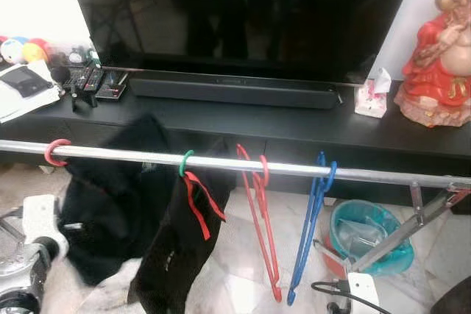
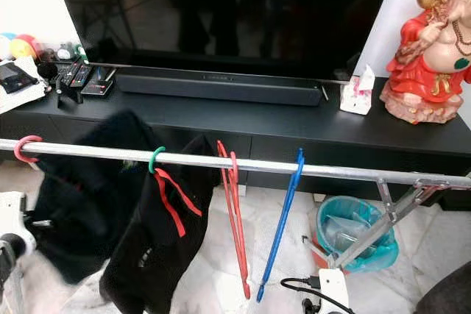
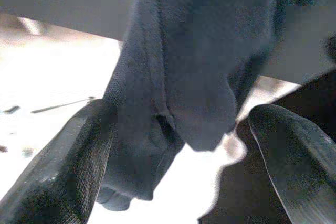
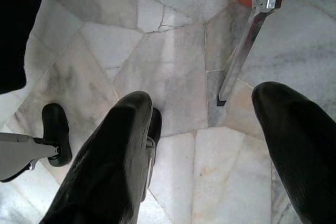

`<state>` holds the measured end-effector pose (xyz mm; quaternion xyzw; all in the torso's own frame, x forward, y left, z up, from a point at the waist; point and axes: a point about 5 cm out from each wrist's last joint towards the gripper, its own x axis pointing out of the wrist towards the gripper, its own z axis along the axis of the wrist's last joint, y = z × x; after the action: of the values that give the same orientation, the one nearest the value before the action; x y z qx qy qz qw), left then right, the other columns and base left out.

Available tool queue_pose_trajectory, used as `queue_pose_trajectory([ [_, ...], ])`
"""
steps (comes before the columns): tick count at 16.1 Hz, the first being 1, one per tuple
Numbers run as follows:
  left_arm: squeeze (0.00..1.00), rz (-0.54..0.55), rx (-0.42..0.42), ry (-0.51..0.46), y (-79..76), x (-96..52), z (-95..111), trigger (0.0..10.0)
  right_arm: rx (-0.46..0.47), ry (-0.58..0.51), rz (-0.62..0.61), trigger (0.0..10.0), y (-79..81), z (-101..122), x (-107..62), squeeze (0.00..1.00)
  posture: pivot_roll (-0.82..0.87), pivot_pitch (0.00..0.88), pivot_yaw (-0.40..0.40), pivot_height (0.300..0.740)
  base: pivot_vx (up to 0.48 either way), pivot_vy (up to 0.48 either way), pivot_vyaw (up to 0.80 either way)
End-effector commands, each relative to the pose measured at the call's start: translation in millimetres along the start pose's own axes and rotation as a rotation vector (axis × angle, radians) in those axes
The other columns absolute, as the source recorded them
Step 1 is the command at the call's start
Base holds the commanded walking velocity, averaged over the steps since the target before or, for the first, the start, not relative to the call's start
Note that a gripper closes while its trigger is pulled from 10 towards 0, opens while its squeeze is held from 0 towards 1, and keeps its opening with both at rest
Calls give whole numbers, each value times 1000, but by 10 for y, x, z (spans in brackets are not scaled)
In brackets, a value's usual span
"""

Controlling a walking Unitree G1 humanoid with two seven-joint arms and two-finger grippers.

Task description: Hang hanger

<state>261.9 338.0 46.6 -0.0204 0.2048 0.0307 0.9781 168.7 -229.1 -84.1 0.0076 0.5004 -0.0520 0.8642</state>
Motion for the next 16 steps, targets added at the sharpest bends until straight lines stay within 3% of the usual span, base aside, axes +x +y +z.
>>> queue_pose_trajectory([
  [1, 0, -57, -8, 12, -55, 1, -30, 10000, -6, 10, -8, 10000, -36, -16, -6, 0, 121, 0, -28, 740, 0, 0, 0],
  [3, 0, -138, 7, -64, -98, -9, 103, 10000, -11, 12, -7, 10000, -39, -18, -7, 0, 124, 0, -32, 740, 0, 0, 0],
  [5, 0, -93, 23, -171, -76, -7, 286, 10000, -14, 13, -6, 10000, -44, -18, -8, 0, 131, 0, -35, 740, 0, 0, 0],
  [6, 0, -14, 25, -257, -58, 4, 432, 10000, -17, 13, -4, 10000, -44, -16, -8, 0, 131, 0, -37, 740, 0, 0, 0],
  [7, 0, 19, 35, -276, -71, 15, 470, 10000, -19, 13, -4, 10000, -44, -14, -7, 0, 132, 0, -38, 740, 0, 0, 0],
  [9, 0, 33, 57, -263, -152, 53, 433, 10000, -20, 13, -4, 10000, -42, -12, -7, 0, 127, 0, -36, 740, 0, 0, 0],
  [10, 0, 123, 59, -277, -127, 59, 424, 10000, -15, 12, -5, 10000, -40, -13, -7, 0, 114, 0, -31, 740, 0, 0, 0],
  [12, 0, 195, 71, -259, -85, 63, 408, 10000, -13, 11, -5, 10000, -41, -12, -7, 0, 115, 0, -31, 740, 0, 0, 0],
  [16, 0, 155, 79, -88, -171, 108, 127, 10000, -14, 12, -3, 10000, -43, -16, -8, 0, 116, 0, -31, 740, 0, 0, 0],
])
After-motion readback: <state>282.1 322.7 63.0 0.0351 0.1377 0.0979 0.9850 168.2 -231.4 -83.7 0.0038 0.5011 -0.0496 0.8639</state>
